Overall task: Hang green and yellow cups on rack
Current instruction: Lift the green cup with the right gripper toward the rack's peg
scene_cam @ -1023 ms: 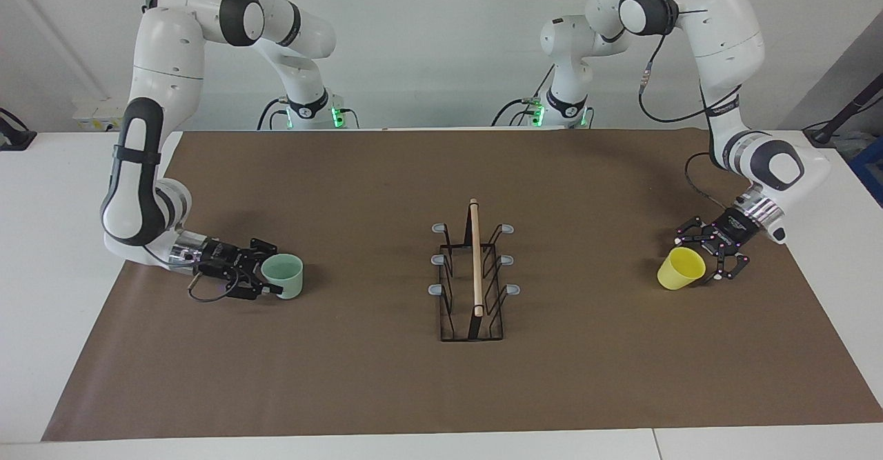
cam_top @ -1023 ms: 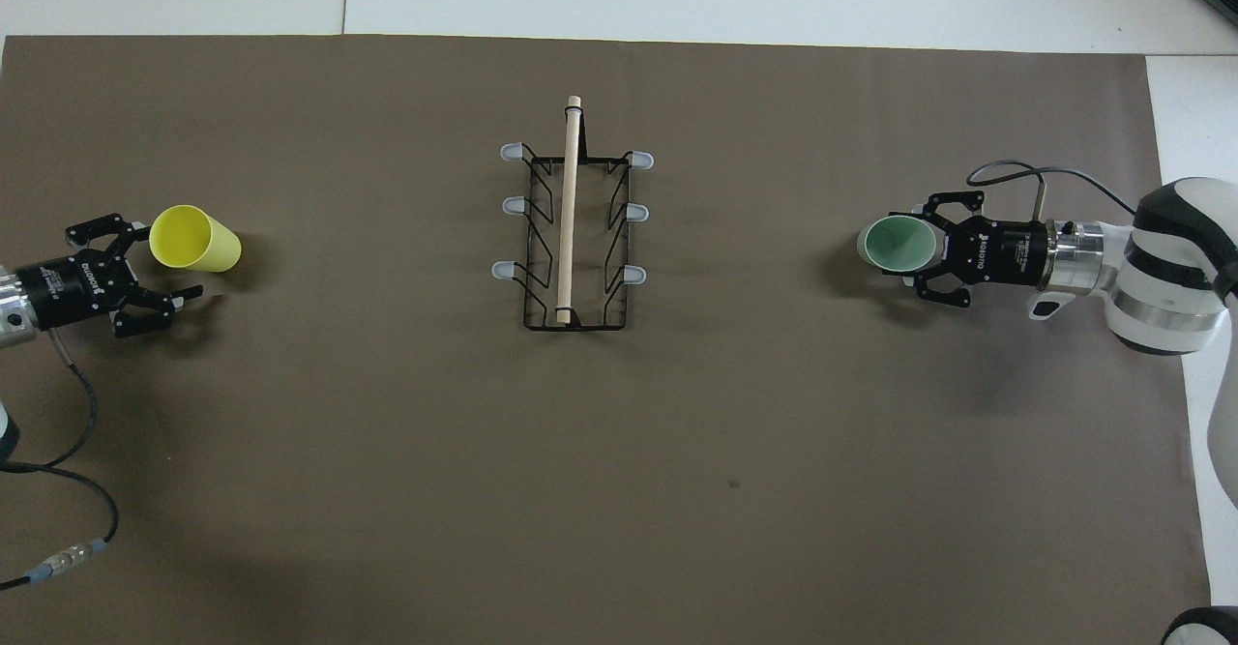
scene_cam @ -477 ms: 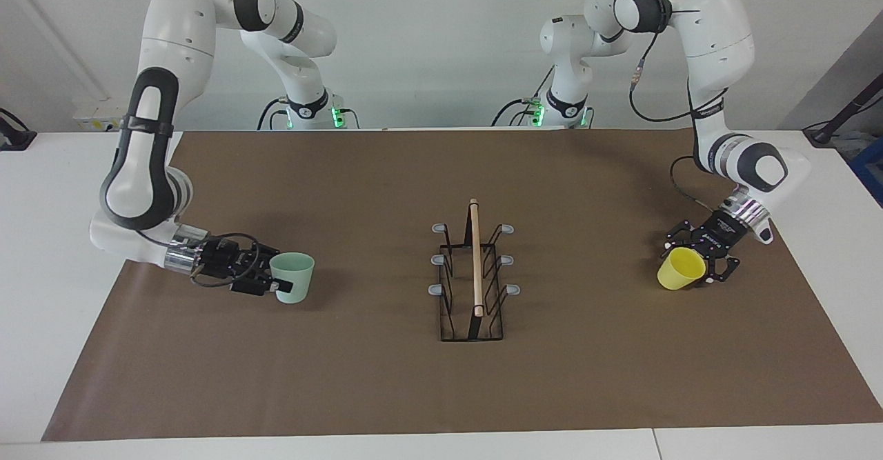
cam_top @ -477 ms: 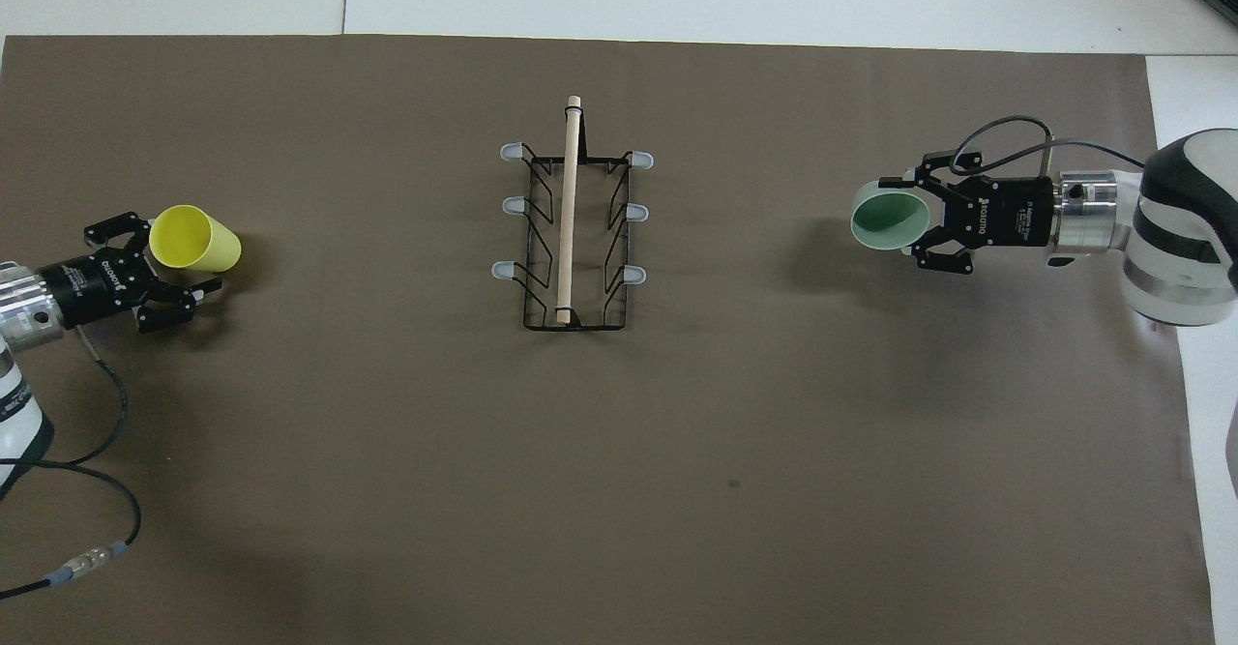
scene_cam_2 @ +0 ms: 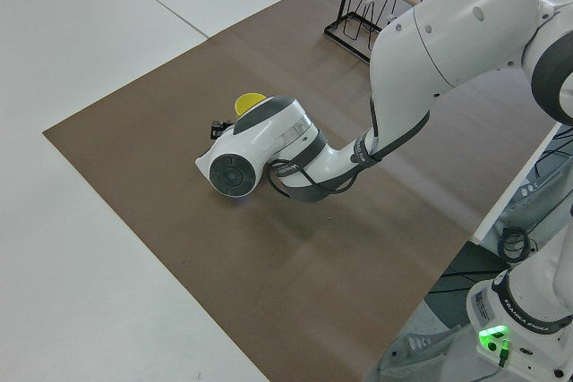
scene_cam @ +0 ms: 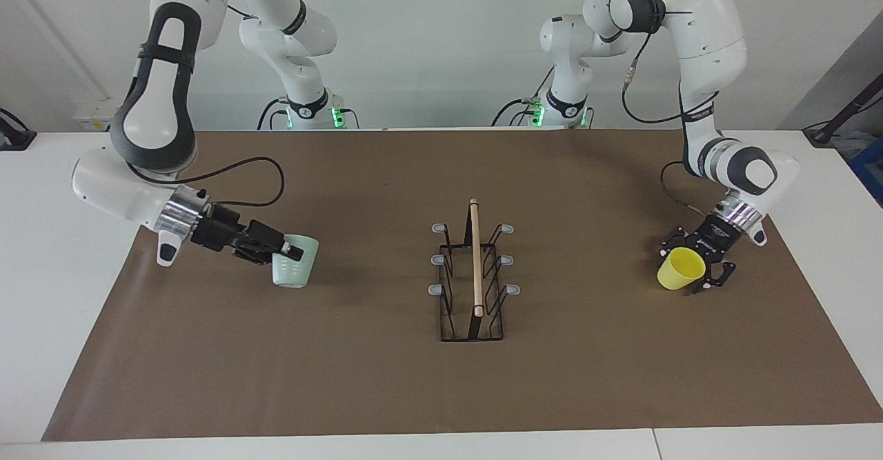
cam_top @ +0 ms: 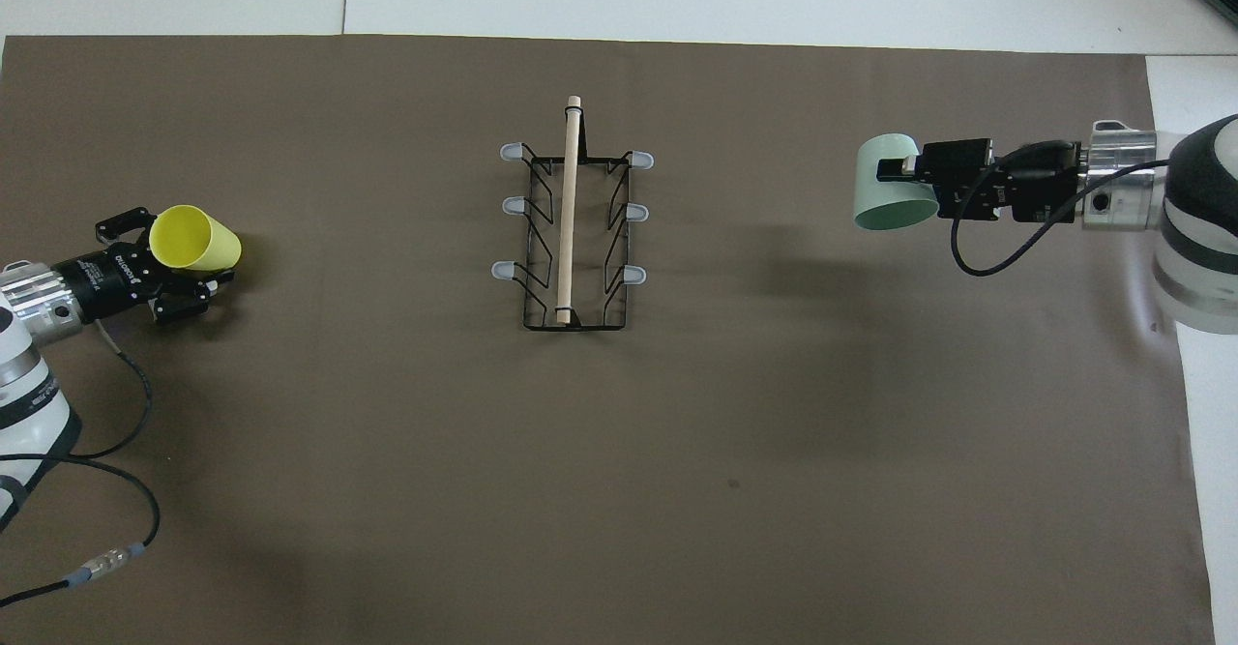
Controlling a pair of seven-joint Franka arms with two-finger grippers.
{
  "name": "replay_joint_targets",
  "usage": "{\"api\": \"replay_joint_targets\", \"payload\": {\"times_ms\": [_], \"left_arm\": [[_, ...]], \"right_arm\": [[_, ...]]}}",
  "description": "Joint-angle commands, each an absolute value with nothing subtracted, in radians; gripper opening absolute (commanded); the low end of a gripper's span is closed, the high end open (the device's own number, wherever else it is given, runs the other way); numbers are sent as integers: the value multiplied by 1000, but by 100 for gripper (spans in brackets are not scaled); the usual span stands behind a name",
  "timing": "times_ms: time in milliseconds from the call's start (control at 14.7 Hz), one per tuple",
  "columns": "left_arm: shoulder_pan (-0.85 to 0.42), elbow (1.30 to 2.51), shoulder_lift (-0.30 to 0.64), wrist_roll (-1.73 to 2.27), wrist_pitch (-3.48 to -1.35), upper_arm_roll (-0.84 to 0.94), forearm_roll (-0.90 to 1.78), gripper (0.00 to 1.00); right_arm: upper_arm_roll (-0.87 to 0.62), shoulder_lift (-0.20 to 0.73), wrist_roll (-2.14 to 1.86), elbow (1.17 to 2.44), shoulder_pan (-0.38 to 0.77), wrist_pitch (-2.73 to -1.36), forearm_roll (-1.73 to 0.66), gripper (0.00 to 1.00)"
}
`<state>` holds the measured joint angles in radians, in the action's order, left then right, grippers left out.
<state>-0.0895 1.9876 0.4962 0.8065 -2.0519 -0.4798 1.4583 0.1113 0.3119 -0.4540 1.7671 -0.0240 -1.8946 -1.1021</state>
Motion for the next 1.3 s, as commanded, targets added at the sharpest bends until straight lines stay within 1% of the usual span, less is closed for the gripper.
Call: {"api": "replay_joint_targets", "payload": {"times_ms": [0, 68, 205, 341, 477, 545, 614, 682, 818, 1023, 1227], "left_arm": [[-109, 2029, 462, 815, -2079, -483, 1479, 96], [-110, 2029, 462, 818, -2080, -483, 1480, 94], [-115, 2029, 462, 818, -2079, -483, 1485, 90], [-115, 2029, 460, 818, -2075, -483, 1485, 75], [-115, 2029, 460, 819, -2072, -483, 1486, 47], [-115, 2029, 459, 821, -2071, -482, 1486, 33], [-115, 2028, 447, 827, -2071, -483, 1486, 12], [-115, 2025, 442, 845, -2068, -483, 1486, 0], [-115, 2022, 430, 862, -2068, -486, 1486, 0], [-115, 2013, 400, 864, -2062, -495, 1480, 0], [-114, 2010, 373, 865, -2057, -495, 1468, 0]], "right_arm": [[107, 218, -622, 1838, 40, -1973, -1077, 0], [107, 210, -711, 1839, 67, -1988, -1081, 0], [104, 203, -880, 1853, 81, -2014, -1121, 0], [104, 180, -1077, 1908, 113, -2064, -1222, 0], [104, 141, -1313, 1997, 175, -2162, -1361, 0], [104, 121, -1404, 2043, 207, -2190, -1446, 0], [104, 106, -1478, 2078, 239, -2213, -1519, 0], [104, 97, -1549, 2094, 267, -2238, -1564, 0], [104, 83, -1656, 2123, 316, -2279, -1630, 0], [104, 57, -1842, 2174, 397, -2342, -1820, 0], [104, 28, -1982, 2219, 434, -2349, -2006, 0]]}}
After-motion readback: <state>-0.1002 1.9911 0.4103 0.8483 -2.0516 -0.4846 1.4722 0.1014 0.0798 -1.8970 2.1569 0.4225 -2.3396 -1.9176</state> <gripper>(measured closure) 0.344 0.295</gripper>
